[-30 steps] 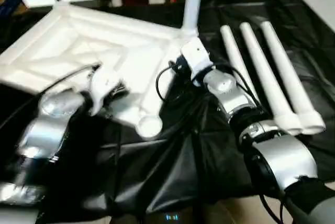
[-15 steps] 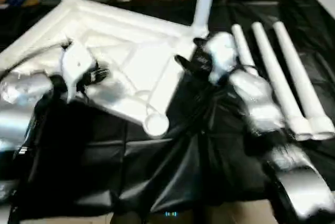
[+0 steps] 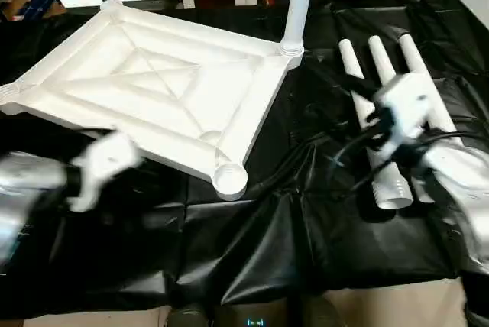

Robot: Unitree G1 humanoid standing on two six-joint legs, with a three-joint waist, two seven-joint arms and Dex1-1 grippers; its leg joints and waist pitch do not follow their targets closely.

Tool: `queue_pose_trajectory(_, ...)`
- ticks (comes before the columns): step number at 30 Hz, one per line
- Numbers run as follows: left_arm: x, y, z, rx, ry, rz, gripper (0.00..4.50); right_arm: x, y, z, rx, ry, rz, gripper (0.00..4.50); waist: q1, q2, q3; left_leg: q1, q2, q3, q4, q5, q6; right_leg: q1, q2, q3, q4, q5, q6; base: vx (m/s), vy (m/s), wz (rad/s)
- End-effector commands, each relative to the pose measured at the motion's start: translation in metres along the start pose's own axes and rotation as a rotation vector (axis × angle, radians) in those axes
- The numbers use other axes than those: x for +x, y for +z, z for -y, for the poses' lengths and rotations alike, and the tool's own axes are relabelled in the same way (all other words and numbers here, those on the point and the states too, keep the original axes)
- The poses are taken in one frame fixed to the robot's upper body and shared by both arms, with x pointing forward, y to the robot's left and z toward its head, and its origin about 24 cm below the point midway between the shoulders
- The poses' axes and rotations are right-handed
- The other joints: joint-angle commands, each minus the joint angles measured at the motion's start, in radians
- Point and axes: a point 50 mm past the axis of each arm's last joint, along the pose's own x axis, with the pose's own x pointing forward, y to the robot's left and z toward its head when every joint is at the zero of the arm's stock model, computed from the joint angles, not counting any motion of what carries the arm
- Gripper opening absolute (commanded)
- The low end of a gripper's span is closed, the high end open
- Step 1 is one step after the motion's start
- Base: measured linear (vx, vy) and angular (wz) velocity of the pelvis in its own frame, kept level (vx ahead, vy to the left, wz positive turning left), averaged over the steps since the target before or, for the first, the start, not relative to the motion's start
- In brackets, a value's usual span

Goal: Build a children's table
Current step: Rotate table base

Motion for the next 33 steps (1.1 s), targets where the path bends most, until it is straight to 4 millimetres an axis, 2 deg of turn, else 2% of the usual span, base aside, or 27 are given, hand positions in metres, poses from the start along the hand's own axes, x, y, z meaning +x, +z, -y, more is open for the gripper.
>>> queue_pose_trajectory(1,0.007,0.003,0.002,0.023,0.011,-0.009,0.97,-0.006,0.005,-0.001,0.005,-0.016,-0.004,3.69,-0.003,0.014,-0.087,0.028,0.006,-0.004,-0.07,-0.26,0.015,0.063,-0.023,0.03,-0.067,-0.272,-0.204,0.0,0.0,0.0)
queue_pose_trajectory(2,0.02,0.004,0.005,0.034,0.036,0.02,0.97,-0.011,0.003,0.0,0.018,-0.056,-0.041,3.69,-0.004,0.013,-0.086,0.03,0.005,-0.004,-0.07,-0.271,0.011,0.063,-0.023,0.031,-0.071,-0.295,-0.195,0.0,0.0,0.0)
queue_pose_trajectory(4,0.032,0.008,0.008,0.013,0.065,0.086,0.97,-0.017,-0.001,0.003,0.042,-0.144,-0.094,3.69,-0.006,0.007,-0.092,0.028,0.003,-0.006,-0.068,-0.258,0.005,0.067,-0.024,0.032,-0.071,-0.309,-0.177,0.0,0.0,0.0)
queue_pose_trajectory(5,0.034,0.009,0.011,0.003,0.069,0.107,0.97,-0.02,-0.002,0.003,0.051,-0.172,-0.11,3.69,-0.008,-0.001,-0.099,0.024,0.002,-0.005,-0.066,-0.23,0.006,0.071,-0.022,0.033,-0.07,-0.297,-0.174,0.0,0.0,0.0)
queue_pose_trajectory(6,0.036,0.01,0.012,-0.005,0.072,0.121,0.97,-0.021,-0.002,0.003,0.059,-0.189,-0.118,3.69,-0.008,0.004,-0.102,0.025,0.002,-0.006,-0.064,-0.221,0.008,0.067,-0.022,0.032,-0.069,-0.294,-0.173,0.0,0.0,0.0)
queue_pose_trajectory(7,0.037,0.011,0.016,-0.02,0.071,0.133,0.97,-0.022,-0.002,0.004,0.073,-0.2,-0.124,3.69,-0.013,-0.005,-0.105,0.02,0.001,-0.006,-0.064,-0.206,0.013,0.073,-0.021,0.031,-0.067,-0.279,-0.172,0.0,0.0,0.0)
queue_pose_trajectory(9,0.038,0.013,0.023,-0.051,0.065,0.16,0.97,-0.023,-0.001,0.005,0.104,-0.218,-0.133,3.69,-0.018,-0.004,-0.106,0.017,0.001,-0.008,-0.063,-0.187,0.02,0.074,-0.022,0.03,-0.064,-0.267,-0.168,0.0,0.0,0.0)
queue_pose_trajectory(11,0.037,0.014,0.026,-0.055,0.067,0.168,0.97,-0.025,-0.001,0.006,0.113,-0.231,-0.141,3.69,-0.023,-0.012,-0.109,0.017,0.0,-0.006,-0.06,-0.174,0.033,0.073,-0.021,0.03,-0.066,-0.265,-0.167,0.0,0.0,0.0)
queue_pose_trajectory(12,0.032,0.018,0.027,-0.06,0.076,0.194,0.97,-0.026,-0.001,0.011,0.118,-0.258,-0.15,3.69,-0.025,-0.021,-0.113,0.02,0.0,-0.004,-0.058,-0.167,0.04,0.071,-0.019,0.031,-0.066,-0.261,-0.167,0.0,0.0,0.0)
queue_pose_trajectory(14,0.023,0.027,0.026,-0.072,0.101,0.26,0.97,-0.028,0.0,0.016,0.135,-0.289,-0.155,3.69,-0.023,-0.013,-0.112,0.021,0.001,-0.004,-0.057,-0.152,0.045,0.069,-0.019,0.03,-0.063,-0.253,-0.172,0.0,0.0,0.0)
queue_pose_trajectory(15,0.02,0.029,0.025,-0.079,0.111,0.283,0.97,-0.028,0.0,0.018,0.136,-0.296,-0.155,3.69,-0.023,-0.018,-0.116,0.021,0.001,-0.004,-0.055,-0.149,0.046,0.071,-0.019,0.029,-0.061,-0.248,-0.177,0.0,0.0,0.0)
queue_pose_trajectory(17,0.01,0.04,0.022,-0.123,0.124,0.384,0.97,-0.029,0.0,0.019,0.136,-0.311,-0.155,3.69,-0.022,-0.02,-0.116,0.02,0.0,-0.002,-0.054,-0.147,0.045,0.069,-0.016,0.028,-0.06,-0.242,-0.179,0.0,0.0,0.0)
queue_pose_trajectory(18,0.005,0.045,0.021,-0.142,0.123,0.427,0.97,-0.029,0.001,0.019,0.138,-0.317,-0.156,3.69,-0.02,-0.016,-0.116,0.022,-0.001,-0.001,-0.053,-0.15,0.04,0.067,-0.016,0.028,-0.058,-0.242,-0.185,0.0,0.0,0.0)
queue_pose_trajectory(19,-0.004,0.05,0.021,-0.186,0.112,0.496,0.97,-0.029,0.001,0.019,0.147,-0.32,-0.158,3.69,-0.019,-0.013,-0.123,0.025,-0.002,-0.002,-0.049,-0.157,0.033,0.069,-0.015,0.026,-0.052,-0.238,-0.191,0.0,0.0,0.0)
queue_pose_trajectory(20,-0.015,0.053,0.025,-0.226,0.084,0.553,0.97,-0.03,0.002,0.016,0.157,-0.32,-0.159,3.69,-0.018,-0.015,-0.121,0.022,-0.002,-0.003,-0.051,-0.159,0.036,0.068,-0.016,0.026,-0.056,-0.242,-0.191,0.0,0.0,0.0)
queue_pose_trajectory(21,-0.026,0.054,0.028,-0.247,0.067,0.591,0.97,-0.031,0.002,0.013,0.164,-0.318,-0.159,3.69,-0.016,-0.011,-0.125,0.021,-0.004,-0.004,-0.049,-0.164,0.029,0.07,-0.015,0.025,-0.054,-0.238,-0.194,0.0,0.0,0.0)
queue_pose_trajectory(23,-0.04,0.053,0.025,-0.287,0.165,0.652,0.97,-0.033,-0.001,0.008,0.185,-0.33,-0.172,3.69,-0.018,-0.02,-0.13,0.013,-0.005,-0.004,-0.048,-0.159,0.029,0.076,-0.012,0.023,-0.052,-0.226,-0.186,0.0,0.0,0.0)
queue_pose_trajectory(24,-0.043,0.052,0.022,-0.306,0.227,0.665,0.97,-0.034,-0.002,0.007,0.196,-0.34,-0.177,3.69,-0.02,-0.021,-0.132,0.021,-0.003,-0.002,-0.046,-0.173,0.032,0.069,-0.008,0.022,-0.057,-0.235,-0.177,0.0,0.0,0.0)
queue_pose_trajectory(25,-0.045,0.052,0.019,-0.323,0.282,0.674,0.97,-0.035,-0.003,0.006,0.208,-0.349,-0.179,3.69,-0.019,-0.027,-0.13,0.018,-0.004,-0.002,-0.047,-0.198,0.03,0.07,-0.008,0.021,-0.063,-0.283,-0.155,0.0,0.0,0.0)
queue_pose_trajectory(26,-0.046,0.052,0.009,-0.36,0.417,0.703,0.97,-0.034,-0.003,0.006,0.217,-0.371,-0.174,3.69,-0.017,-0.027,-0.13,0.021,-0.004,-0.003,-0.047,-0.212,0.026,0.067,-0.01,0.022,-0.065,-0.316,-0.14,0.0,0.0,0.0)
queue_pose_trajectory(27,-0.039,0.051,-0.005,-0.46,0.581,0.695,0.97,-0.032,-0.009,0.01,0.198,-0.438,-0.214,3.69,-0.016,-0.028,-0.126,0.03,-0.003,-0.001,-0.046,-0.257,0.013,0.055,-0.007,0.022,-0.077,-0.388,-0.109,-0.054,-0.008,0.13)
queue_pose_trajectory(28,-0.037,0.051,-0.008,-0.489,0.623,0.69,0.97,-0.031,-0.01,0.012,0.191,-0.457,-0.226,3.69,-0.015,-0.023,-0.123,0.045,0.0,-0.001,-0.045,-0.304,-0.012,0.042,0.0,0.021,-0.084,-0.437,-0.087,-0.054,-0.008,0.13)
queue_pose_trajectory(29,-0.028,0.054,-0.01,-0.52,0.658,0.685,0.97,-0.029,-0.014,0.016,0.159,-0.506,-0.286,3.69,-0.013,-0.024,-0.117,0.048,-0.005,0.0,-0.043,-0.324,-0.018,0.036,0.0,0.02,-0.091,-0.476,-0.065,-0.073,-0.003,0.13)
queue_pose_trajectory(30,-0.021,0.057,-0.009,-0.525,0.663,0.677,0.97,-0.027,-0.017,0.02,0.136,-0.537,-0.331,3.69,-0.014,-0.027,-0.119,0.034,-0.01,-0.009,-0.049,-0.324,-0.029,0.051,-0.005,0.017,-0.091,-0.521,-0.027,-0.07,0.016,-0.02)
queue_pose_trajectory(31,-0.005,0.063,-0.007,-0.497,0.668,0.648,0.97,-0.022,-0.021,0.026,0.157,-0.544,-0.357,3.69,-0.021,-0.032,-0.113,0.024,-0.01,-0.018,-0.056,-0.348,-0.037,0.054,-0.003,0.011,-0.095,-0.574,0.016,-0.07,0.016,-0.02)
queue_pose_trajectory(32,0.013,0.067,-0.004,-0.48,0.653,0.601,0.97,-0.018,-0.023,0.032,0.23,-0.538,-0.354,3.69,-0.025,-0.031,-0.109,0.026,-0.012,-0.02,-0.056,-0.374,-0.036,0.049,-0.003,0.009,-0.102,-0.605,0.04,-0.064,0.03,-0.07)
queue_pose_trajectory(33,0.027,0.071,-0.001,-0.462,0.641,0.56,0.99,-0.014,-0.025,0.036,0.301,-0.524,-0.339,3.85,-0.027,-0.029,-0.115,0.037,-0.015,-0.022,-0.049,-0.4,-0.036,0.042,-0.004,0.007,-0.109,-0.63,0.062,-0.064,0.034,-0.04)
